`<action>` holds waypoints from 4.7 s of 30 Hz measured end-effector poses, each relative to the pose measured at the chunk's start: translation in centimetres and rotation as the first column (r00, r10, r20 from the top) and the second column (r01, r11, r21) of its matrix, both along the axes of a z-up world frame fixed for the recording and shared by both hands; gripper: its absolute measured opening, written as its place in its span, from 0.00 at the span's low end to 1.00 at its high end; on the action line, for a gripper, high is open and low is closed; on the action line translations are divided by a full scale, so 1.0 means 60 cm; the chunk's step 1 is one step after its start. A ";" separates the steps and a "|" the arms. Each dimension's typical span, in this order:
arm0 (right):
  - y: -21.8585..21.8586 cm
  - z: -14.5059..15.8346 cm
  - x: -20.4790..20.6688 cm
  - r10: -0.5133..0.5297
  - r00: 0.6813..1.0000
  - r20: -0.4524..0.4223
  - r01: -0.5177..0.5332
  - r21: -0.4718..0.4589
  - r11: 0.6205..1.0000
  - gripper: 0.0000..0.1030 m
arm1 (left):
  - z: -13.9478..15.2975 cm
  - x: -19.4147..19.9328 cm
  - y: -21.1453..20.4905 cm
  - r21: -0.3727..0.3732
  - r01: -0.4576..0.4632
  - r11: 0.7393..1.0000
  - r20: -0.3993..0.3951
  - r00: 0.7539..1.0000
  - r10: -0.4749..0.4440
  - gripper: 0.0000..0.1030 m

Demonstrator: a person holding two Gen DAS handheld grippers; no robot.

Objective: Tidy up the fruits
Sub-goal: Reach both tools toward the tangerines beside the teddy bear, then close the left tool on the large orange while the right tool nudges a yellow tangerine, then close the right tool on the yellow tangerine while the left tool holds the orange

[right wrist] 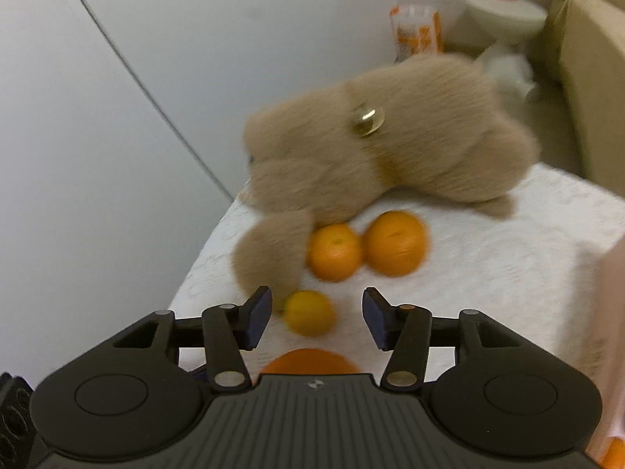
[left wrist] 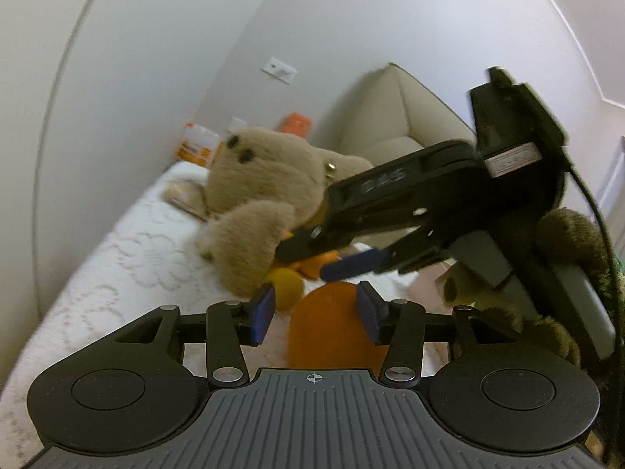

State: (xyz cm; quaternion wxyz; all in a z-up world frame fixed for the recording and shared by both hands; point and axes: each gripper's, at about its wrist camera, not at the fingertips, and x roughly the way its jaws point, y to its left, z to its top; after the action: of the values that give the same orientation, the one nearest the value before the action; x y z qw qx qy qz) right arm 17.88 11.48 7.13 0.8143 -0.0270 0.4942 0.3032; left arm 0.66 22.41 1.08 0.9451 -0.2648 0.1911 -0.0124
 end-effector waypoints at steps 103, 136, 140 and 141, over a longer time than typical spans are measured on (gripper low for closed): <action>-0.301 -0.123 -0.291 -0.184 0.915 0.359 0.138 0.149 0.979 0.81 | 0.075 0.071 -0.263 0.736 0.434 0.520 -0.442 0.890 -0.116 0.64; -0.300 -0.124 -0.291 -0.184 0.915 0.359 0.139 0.148 0.979 0.82 | 0.046 0.074 -0.115 0.332 0.122 0.936 -0.235 0.971 -0.043 0.74; -0.299 -0.126 -0.291 -0.184 0.916 0.357 0.137 0.152 0.979 0.84 | 0.010 0.056 -0.124 0.382 0.066 0.922 -0.213 0.977 0.019 0.74; -0.299 -0.126 -0.291 -0.184 0.916 0.356 0.136 0.154 0.979 0.84 | 0.007 0.047 -0.124 0.385 0.055 0.921 -0.175 0.984 0.015 0.75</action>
State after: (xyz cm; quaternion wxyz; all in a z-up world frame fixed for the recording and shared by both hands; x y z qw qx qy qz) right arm 0.43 -6.46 -0.42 0.9146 0.0086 0.3131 0.2557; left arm 3.50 14.99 1.49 0.9582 -0.0706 0.2745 0.0393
